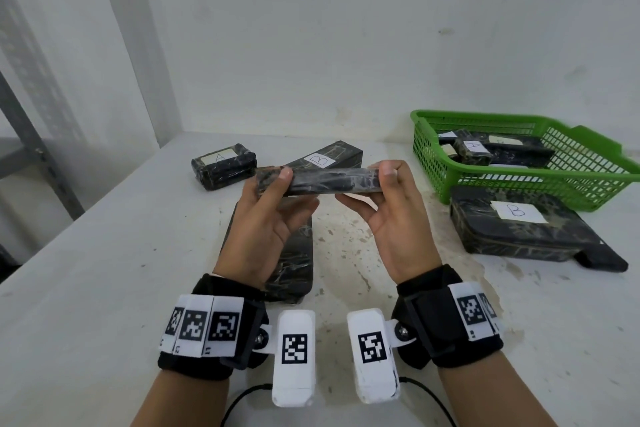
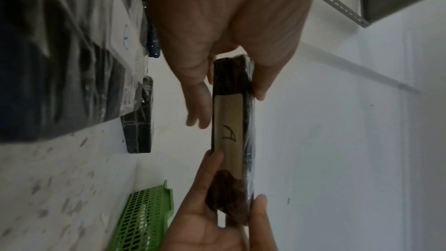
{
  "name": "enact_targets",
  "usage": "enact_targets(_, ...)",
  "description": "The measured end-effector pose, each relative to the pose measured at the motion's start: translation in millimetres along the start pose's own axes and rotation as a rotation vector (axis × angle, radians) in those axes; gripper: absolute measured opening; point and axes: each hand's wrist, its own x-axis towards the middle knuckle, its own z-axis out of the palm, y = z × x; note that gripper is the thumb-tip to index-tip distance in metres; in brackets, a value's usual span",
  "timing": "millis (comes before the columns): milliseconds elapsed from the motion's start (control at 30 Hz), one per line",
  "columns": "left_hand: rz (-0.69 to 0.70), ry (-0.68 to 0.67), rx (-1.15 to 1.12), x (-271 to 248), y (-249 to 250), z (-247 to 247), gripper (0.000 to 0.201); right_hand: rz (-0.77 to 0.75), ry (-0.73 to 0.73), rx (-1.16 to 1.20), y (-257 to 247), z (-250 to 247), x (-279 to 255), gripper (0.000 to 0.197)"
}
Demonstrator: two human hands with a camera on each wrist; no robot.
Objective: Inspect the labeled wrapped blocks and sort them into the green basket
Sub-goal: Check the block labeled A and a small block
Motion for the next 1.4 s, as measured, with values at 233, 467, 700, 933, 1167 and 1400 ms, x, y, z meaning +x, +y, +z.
enact_targets(233,0.120,0.015,-0.016,0.0,4.5,-4.2,0.036,0.189,0.003,0.120,-6.5,-1.7,2.4,0.059)
enact_targets(467,0.099,-0.116,0.066,1.3,8.6,-13.7,0.035,0.262,0.000,0.077,-11.5,-2.8,-0.5,0.034)
enact_targets(700,0.119,-0.066,0.099,2.7,6.1,-13.2,0.018,0.162,-0.045,0.109,-12.4,-3.7,-0.6,0.028)
enact_targets(933,0.143,-0.105,0.138,0.8,6.1,-11.5,0.026,0.085,-0.026,0.016,-10.7,-7.2,-1.0,0.027)
enact_targets(1167,0.173,-0.060,0.212,2.0,5.5,-12.6,0.018,0.129,-0.022,0.003,-13.0,-1.7,-2.9,0.024)
enact_targets(1400,0.128,-0.089,0.129,-1.5,3.8,-5.0,0.030,0.020,0.056,-0.041,-12.2,-5.0,-2.9,0.011)
